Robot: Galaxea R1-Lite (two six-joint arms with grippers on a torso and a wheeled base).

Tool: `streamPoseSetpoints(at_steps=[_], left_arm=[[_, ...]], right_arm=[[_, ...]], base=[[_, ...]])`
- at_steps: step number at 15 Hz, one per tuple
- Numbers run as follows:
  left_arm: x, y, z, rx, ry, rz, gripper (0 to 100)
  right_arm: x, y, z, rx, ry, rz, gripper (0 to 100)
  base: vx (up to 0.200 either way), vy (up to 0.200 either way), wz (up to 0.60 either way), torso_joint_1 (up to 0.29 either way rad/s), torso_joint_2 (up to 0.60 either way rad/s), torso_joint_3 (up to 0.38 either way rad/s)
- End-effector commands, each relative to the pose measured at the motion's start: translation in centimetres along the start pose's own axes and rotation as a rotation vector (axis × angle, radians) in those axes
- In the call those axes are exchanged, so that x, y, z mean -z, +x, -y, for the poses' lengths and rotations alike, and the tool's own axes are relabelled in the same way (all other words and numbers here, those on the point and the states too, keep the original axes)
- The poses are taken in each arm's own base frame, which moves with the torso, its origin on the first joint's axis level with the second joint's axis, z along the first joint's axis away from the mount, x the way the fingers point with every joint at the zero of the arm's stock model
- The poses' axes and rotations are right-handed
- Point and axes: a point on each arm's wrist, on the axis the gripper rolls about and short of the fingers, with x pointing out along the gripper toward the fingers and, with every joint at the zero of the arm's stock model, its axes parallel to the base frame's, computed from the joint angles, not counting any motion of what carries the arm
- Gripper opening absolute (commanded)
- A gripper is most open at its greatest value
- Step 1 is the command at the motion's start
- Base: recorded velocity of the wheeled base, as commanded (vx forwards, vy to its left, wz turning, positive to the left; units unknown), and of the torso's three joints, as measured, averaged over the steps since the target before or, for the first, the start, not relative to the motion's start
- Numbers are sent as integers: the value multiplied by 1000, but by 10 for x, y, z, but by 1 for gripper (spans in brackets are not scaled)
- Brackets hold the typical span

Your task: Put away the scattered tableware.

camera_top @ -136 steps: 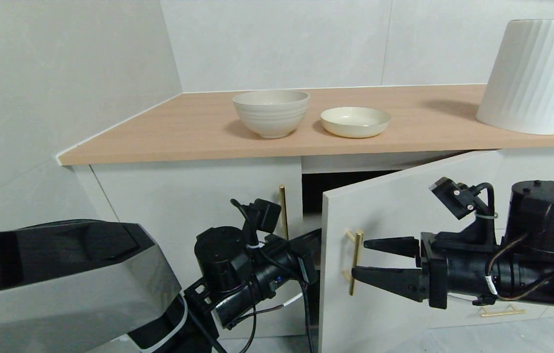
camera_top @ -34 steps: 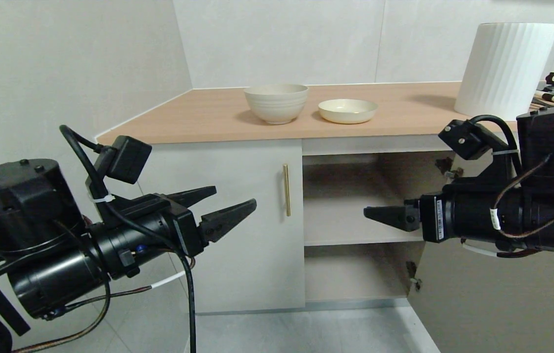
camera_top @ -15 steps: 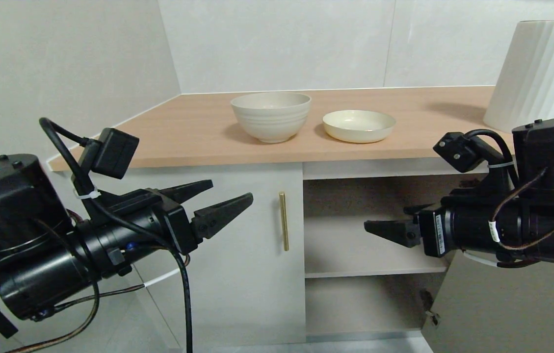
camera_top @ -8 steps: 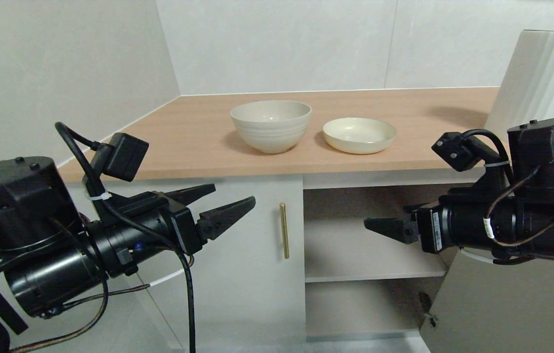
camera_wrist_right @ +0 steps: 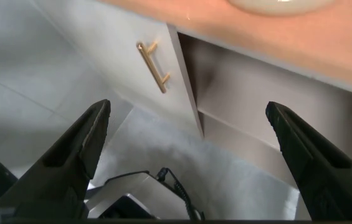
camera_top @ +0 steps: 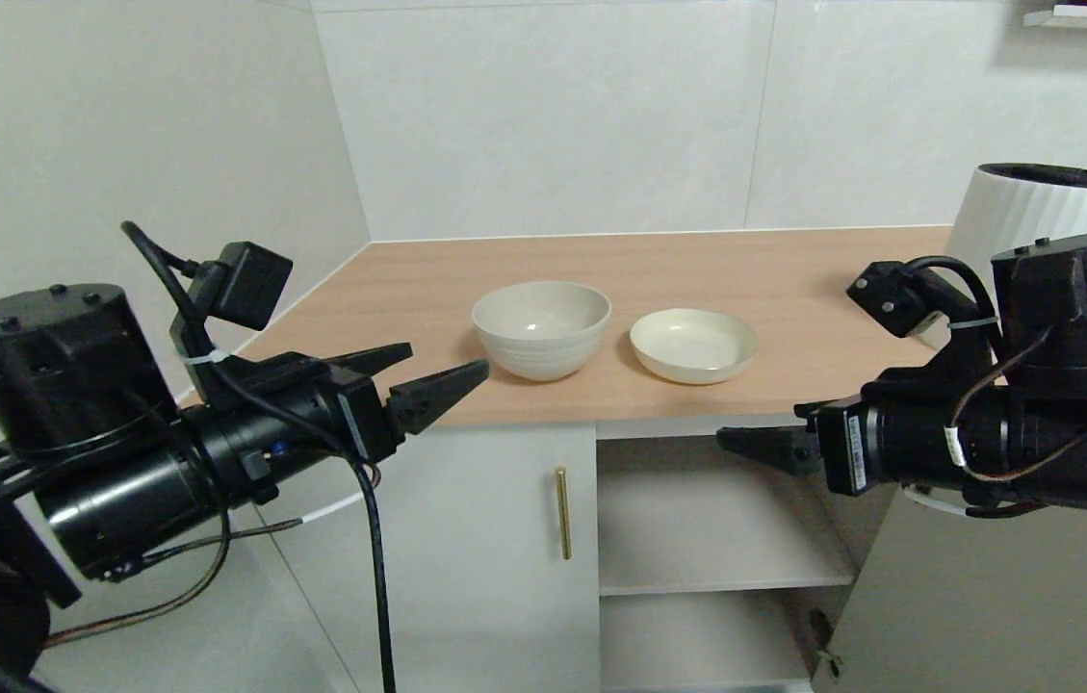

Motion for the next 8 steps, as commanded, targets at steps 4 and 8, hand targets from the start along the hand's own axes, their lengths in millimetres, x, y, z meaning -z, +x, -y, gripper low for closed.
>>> streamPoseSetpoints(at_steps=[4,8], left_arm=[[-15,8,-23,-100,-52,-82,100],[-26,3,-18,-148,-158,-300,100]], right_arm=[[1,8,3,6,3,-2,100],[3,15,9,26,13,-15,100]], base=[[0,0,0,196,-474,-278],[0,0,0,171,-401,-223]])
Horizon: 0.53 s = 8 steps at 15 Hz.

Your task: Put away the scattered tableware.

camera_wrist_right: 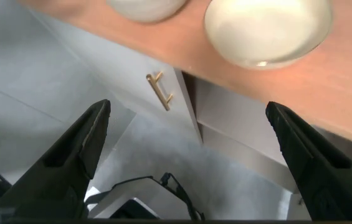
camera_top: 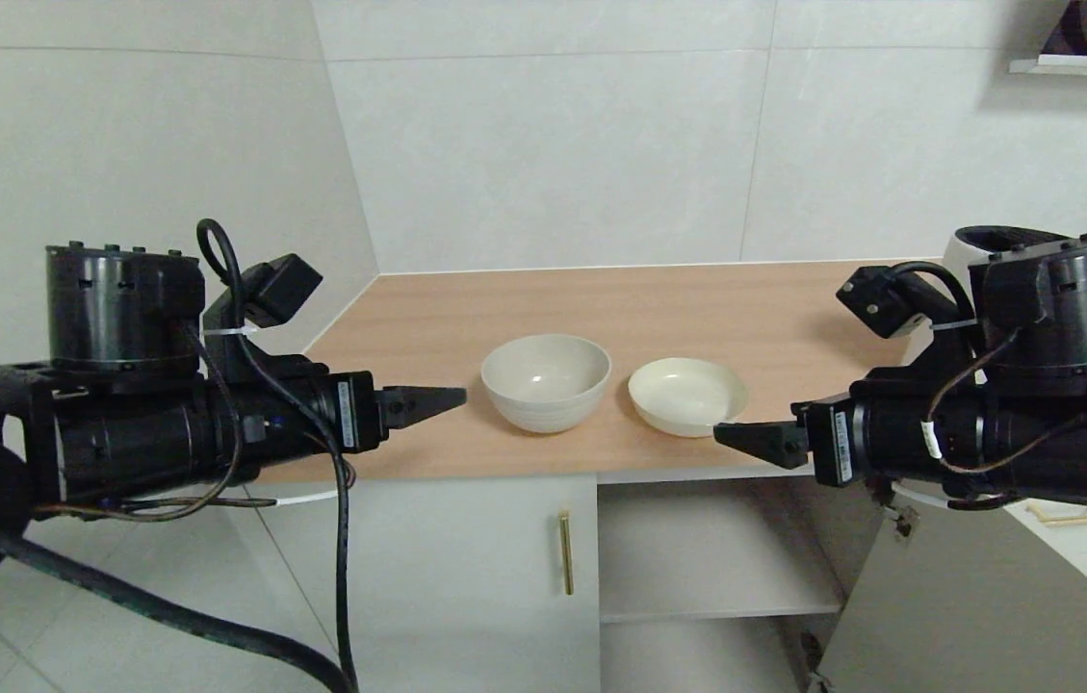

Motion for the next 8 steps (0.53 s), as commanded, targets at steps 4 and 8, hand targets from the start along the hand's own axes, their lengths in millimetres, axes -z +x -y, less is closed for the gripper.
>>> streamPoseSetpoints(at_steps=[4,8], left_arm=[[-10,5,7,43,-99,-27,100],[-12,28,5,15,-276,-126,100]], right_arm=[[-3,14,4,15,-5,-9,100],[-24,36,11,88,217,-120,100]], base=[[0,0,0,23,-50,-26],[0,0,0,0,0,0]])
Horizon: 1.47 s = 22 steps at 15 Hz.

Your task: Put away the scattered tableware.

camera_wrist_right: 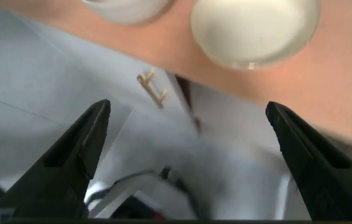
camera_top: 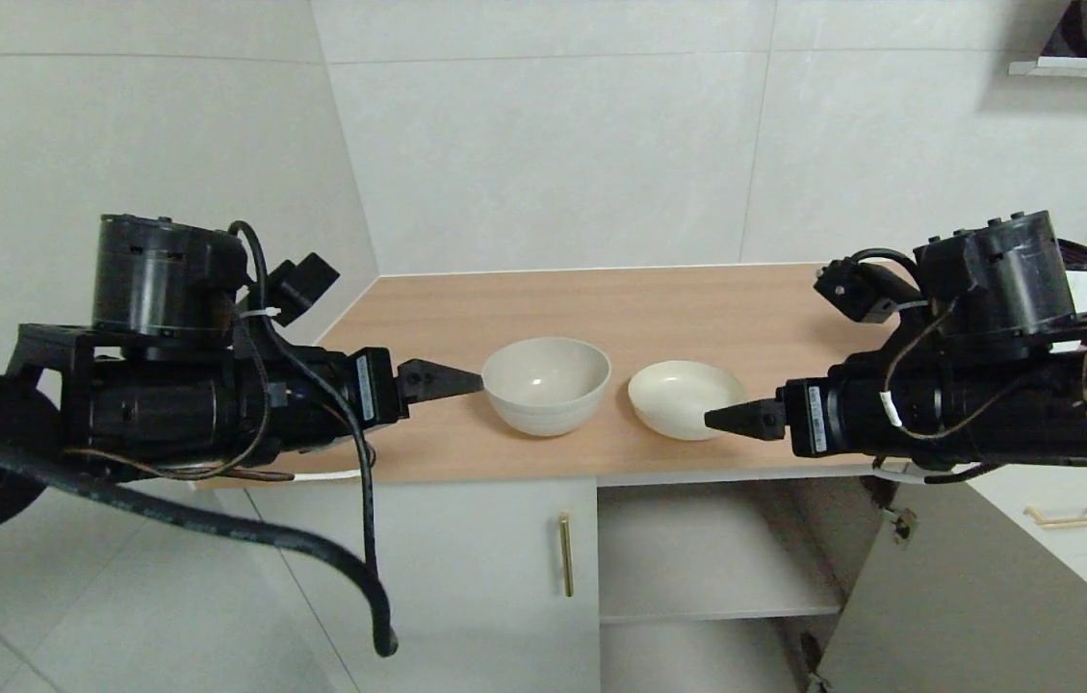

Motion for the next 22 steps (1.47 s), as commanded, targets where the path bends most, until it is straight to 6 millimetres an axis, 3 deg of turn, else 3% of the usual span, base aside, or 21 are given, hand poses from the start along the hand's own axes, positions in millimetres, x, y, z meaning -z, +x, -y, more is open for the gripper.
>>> streamPoseSetpoints(at_steps=[1,3,5,9,17,21,22], left_arm=[[-7,22,-3,-20,-109,-35,100],[-15,40,-6,-37,-244,-25,100],[-17,53,-11,-65,-299,-1,100],[-17,89,-22,-147,-317,145,100],[-5,116,-34,-183,-327,95,100],[-5,117,-33,-181,-325,93,100],[-5,117,-33,-181,-325,93,0]], right_arm=[[-15,27,8,67,122,-27,100],[-20,52,23,197,163,-10,100],[-23,62,30,237,217,7,100],[-26,59,31,241,221,20,100],[-25,59,31,244,222,20,100],[-26,56,30,242,222,25,100],[-26,56,30,242,222,25,100]], base=[[0,0,0,0,0,0],[0,0,0,0,0,0],[0,0,0,0,0,0],[0,0,0,0,0,0],[0,0,0,0,0,0],[0,0,0,0,0,0],[0,0,0,0,0,0]])
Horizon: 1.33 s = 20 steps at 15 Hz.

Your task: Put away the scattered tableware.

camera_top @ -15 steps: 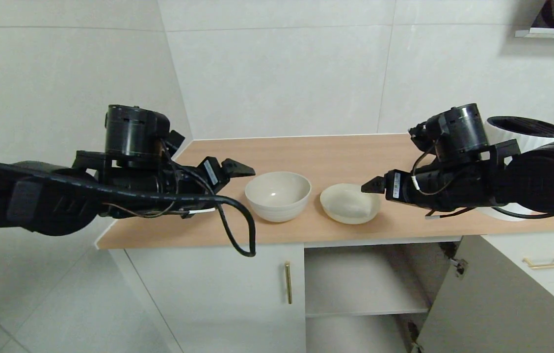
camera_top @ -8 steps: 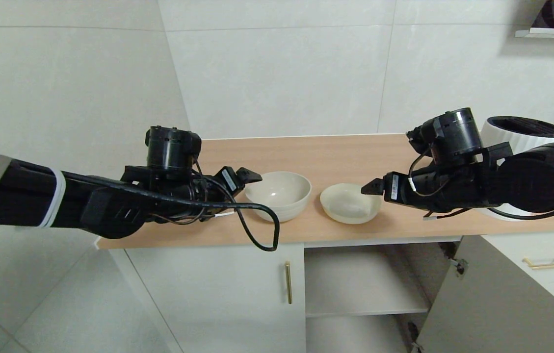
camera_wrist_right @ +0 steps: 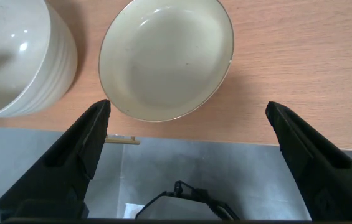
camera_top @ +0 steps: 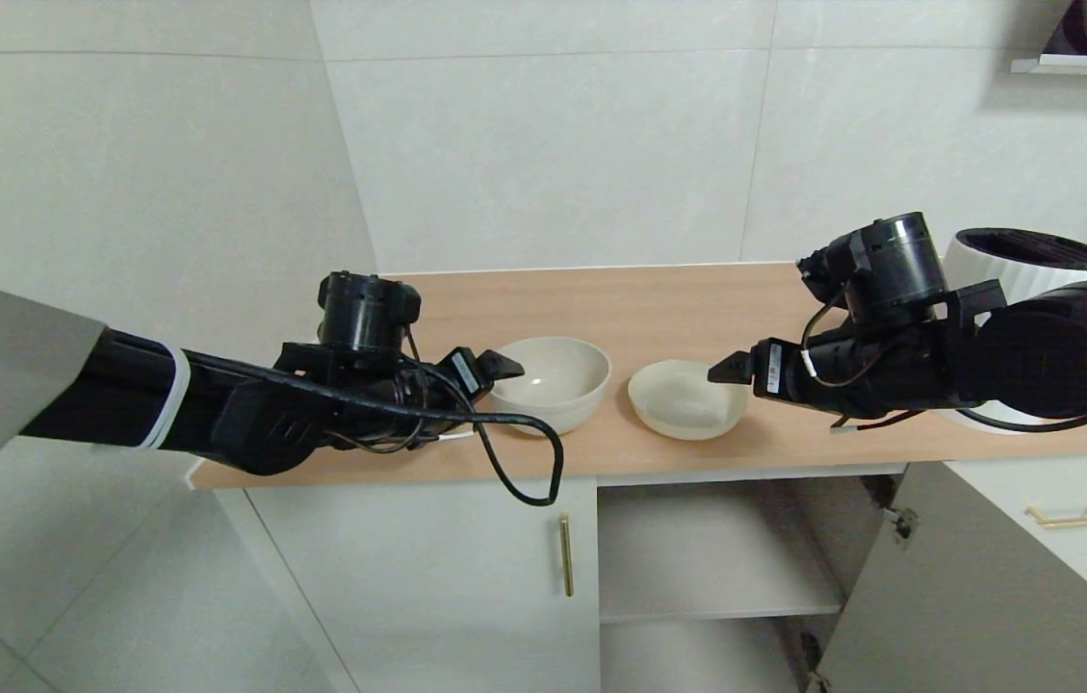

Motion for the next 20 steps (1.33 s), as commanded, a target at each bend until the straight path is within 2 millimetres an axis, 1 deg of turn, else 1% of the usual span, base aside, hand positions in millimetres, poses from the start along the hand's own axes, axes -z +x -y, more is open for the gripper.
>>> streamPoseSetpoints(at_steps=[1,7,9,12,14,17,19,20], left_arm=[[0,0,0,1,1,-1,0],[-4,-10,6,19,1,18,0],[-5,-14,7,24,2,22,0],[-6,-28,12,50,8,21,0],[-6,-39,14,94,10,-6,0],[-5,-44,15,112,11,-18,0],[-5,-44,15,112,11,-18,0],[-5,-44,15,112,11,-18,0]], right_arm=[[-1,-2,0,-2,0,4,100],[2,-1,1,2,-1,-6,100],[2,-4,1,0,-5,-2,100],[1,0,0,16,-10,9,100],[5,11,-3,74,-24,18,100],[10,27,-3,135,-32,16,100],[14,44,-2,173,-47,3,100],[20,59,1,233,-53,1,100]], base=[[0,0,0,0,0,0],[0,0,0,0,0,0],[0,0,0,0,0,0],[0,0,0,0,0,0],[0,0,0,0,0,0],[0,0,0,0,0,0],[0,0,0,0,0,0],[0,0,0,0,0,0]])
